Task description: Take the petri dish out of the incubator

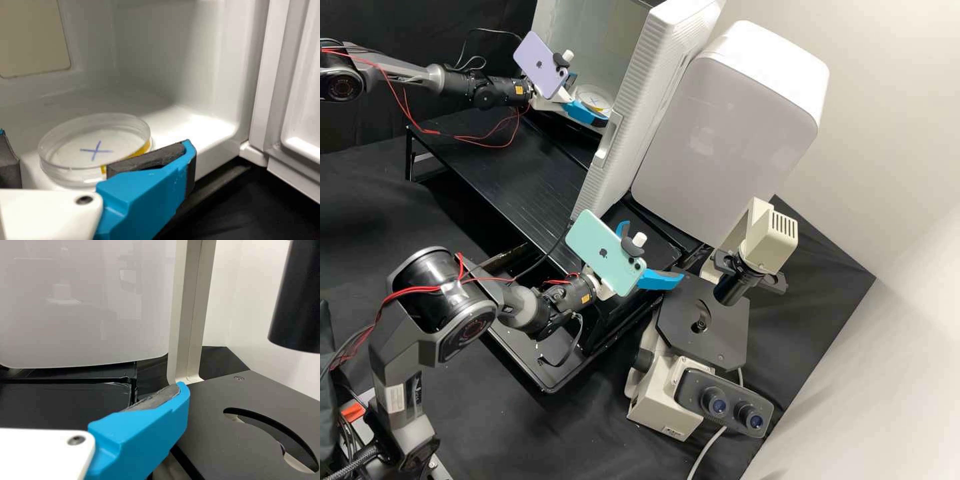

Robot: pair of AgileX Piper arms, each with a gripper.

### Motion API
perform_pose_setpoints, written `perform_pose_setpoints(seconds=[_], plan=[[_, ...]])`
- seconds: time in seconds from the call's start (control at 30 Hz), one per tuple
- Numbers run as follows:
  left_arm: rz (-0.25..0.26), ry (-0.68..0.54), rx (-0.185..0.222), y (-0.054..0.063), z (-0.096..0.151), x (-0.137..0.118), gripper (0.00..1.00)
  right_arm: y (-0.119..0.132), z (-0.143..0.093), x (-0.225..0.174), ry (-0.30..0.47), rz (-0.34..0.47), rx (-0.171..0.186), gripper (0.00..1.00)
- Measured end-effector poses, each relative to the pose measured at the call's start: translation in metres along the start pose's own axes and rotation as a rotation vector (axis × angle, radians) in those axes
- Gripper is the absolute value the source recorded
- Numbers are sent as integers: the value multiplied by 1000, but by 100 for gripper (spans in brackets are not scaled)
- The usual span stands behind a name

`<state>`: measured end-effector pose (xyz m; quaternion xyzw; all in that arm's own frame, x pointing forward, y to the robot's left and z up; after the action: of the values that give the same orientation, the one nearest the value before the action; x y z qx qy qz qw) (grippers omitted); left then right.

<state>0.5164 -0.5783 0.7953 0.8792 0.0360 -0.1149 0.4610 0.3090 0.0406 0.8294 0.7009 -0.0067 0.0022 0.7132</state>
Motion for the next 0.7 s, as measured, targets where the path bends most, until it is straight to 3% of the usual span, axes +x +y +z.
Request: perform_pose_setpoints(seconds=[0.03,0.07,0.7], plan=[[1,1,-5,0,0,0,100,0,0,0,0,0,0,100],[1,1,-5,0,0,0,0,0,0,0,0,0,0,100],[1,2,-20,0,0,0,0,0,0,0,0,0,0,100]])
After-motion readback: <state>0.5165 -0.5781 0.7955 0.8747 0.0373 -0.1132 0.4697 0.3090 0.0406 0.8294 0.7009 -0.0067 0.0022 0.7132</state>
